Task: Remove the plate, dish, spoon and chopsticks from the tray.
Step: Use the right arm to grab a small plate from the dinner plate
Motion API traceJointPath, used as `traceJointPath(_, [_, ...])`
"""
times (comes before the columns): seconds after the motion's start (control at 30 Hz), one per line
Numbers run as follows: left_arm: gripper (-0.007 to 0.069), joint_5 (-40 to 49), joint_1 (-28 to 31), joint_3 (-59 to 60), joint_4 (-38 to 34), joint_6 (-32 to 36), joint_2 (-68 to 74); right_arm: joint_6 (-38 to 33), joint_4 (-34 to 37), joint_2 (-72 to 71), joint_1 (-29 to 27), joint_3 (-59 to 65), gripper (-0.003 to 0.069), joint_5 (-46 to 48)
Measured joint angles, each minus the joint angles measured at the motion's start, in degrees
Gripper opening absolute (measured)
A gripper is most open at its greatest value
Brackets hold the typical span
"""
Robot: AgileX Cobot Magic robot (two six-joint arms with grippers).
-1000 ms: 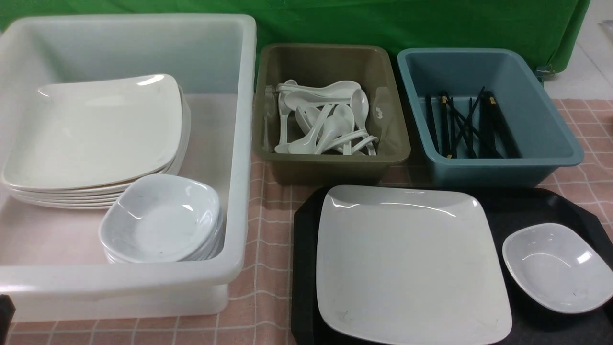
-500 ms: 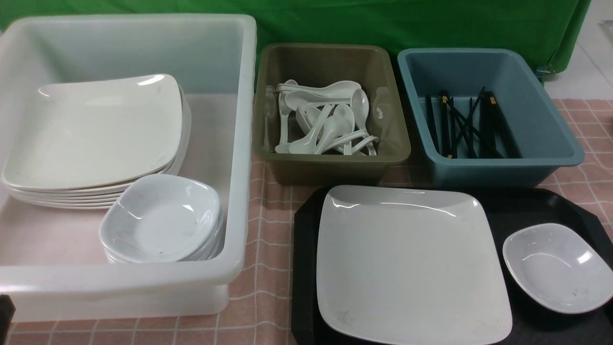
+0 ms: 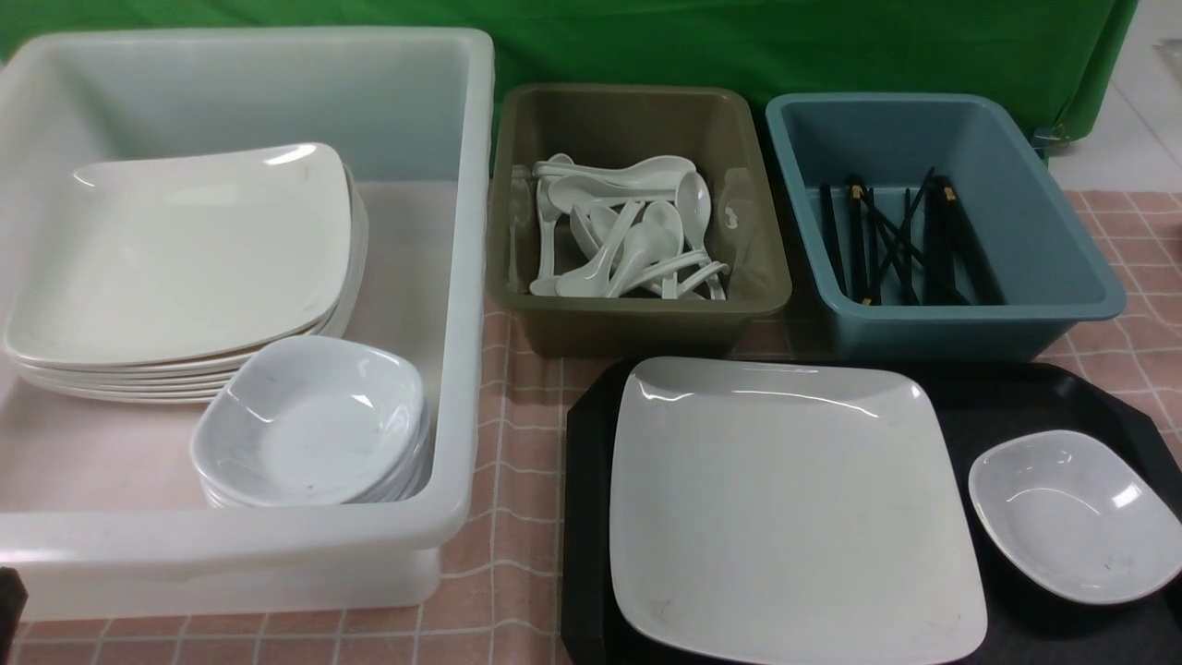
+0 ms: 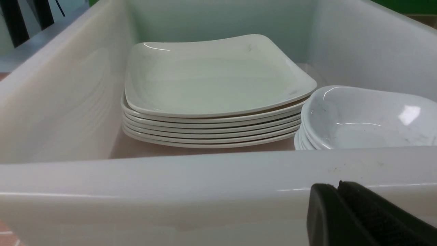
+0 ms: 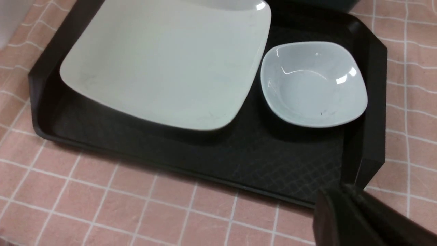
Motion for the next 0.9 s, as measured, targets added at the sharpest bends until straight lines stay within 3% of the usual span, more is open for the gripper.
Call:
traceJointPath(0.07, [0.0020, -0.40, 0.00, 0.00, -6.15, -4.74, 0.00, 0.00, 0.00, -1.54, 0.00, 1.16, 0.0041, -0.04])
traceJointPath(0.1, [0.0020, -1.03, 0.00, 0.00, -16.39, -10.36, 0.00, 0.00, 0.00, -2.24, 0.00, 1.89, 0.0041, -0.04])
traceJointPath(0.13, [0.0020, -1.09, 0.00, 0.00, -18.03, -12.36, 0.00, 0.00, 0.00, -2.29, 0.00, 2.01, 0.0042, -0.04])
traceJointPath(0.17, [0.0020, -1.37, 0.00, 0.00, -32.19, -19.58, 0.00, 0.00, 0.00, -2.41, 0.00, 2.80, 0.0043, -0.08])
traceJointPath(0.2, [0.0020, -1.47, 0.00, 0.00, -38.51, -22.75, 0.00, 0.00, 0.00, -2.41, 0.00, 3.22, 0.0045, -0.08])
traceJointPath(0.23, [0.0020, -1.44, 0.00, 0.00, -38.51, -23.27, 0.00, 0.00, 0.00, -2.41, 0.00, 3.33, 0.0046, -0.08])
traceJointPath(0.27, [0.0020, -2.02, 0.00, 0.00, -44.86, -25.62, 0.00, 0.00, 0.00, -2.41, 0.00, 3.60, 0.0048, -0.08])
traceJointPath(0.3, [0.0020, -2.76, 0.00, 0.00, -46.56, -26.60, 0.00, 0.00, 0.00, -2.41, 0.00, 3.74, 0.0048, -0.08])
traceJointPath(0.5, [0.0020, -8.21, 0.00, 0.00, -49.30, -28.74, 0.00, 0.00, 0.00, -2.41, 0.00, 3.86, 0.0059, -0.08])
traceJointPath(0.53, [0.0020, -7.92, 0.00, 0.00, -52.55, -29.99, 0.00, 0.00, 0.00, -2.41, 0.00, 3.86, 0.0060, -0.08])
traceJointPath(0.7, [0.0020, -1.33, 0.00, -7.29, -58.29, -21.05, -0.05, 0.00, 0.00, -2.41, 0.00, 3.86, 0.0070, -0.08])
traceJointPath(0.73, [0.0020, -1.22, 0.00, -9.72, -58.38, -18.01, -0.11, 0.00, 0.00, -2.41, 0.00, 3.86, 0.0072, -0.21])
traceJointPath(0.77, [0.0020, -1.41, 0.00, -16.39, -58.38, -10.60, -0.05, 0.00, 0.00, -2.41, 0.00, 3.86, 0.0078, -0.55])
traceJointPath(0.9, [0.0020, 3.00, 0.00, -28.45, -56.91, 1.03, 5.24, 0.00, 0.00, -2.41, 0.00, 3.86, 0.0085, -0.60])
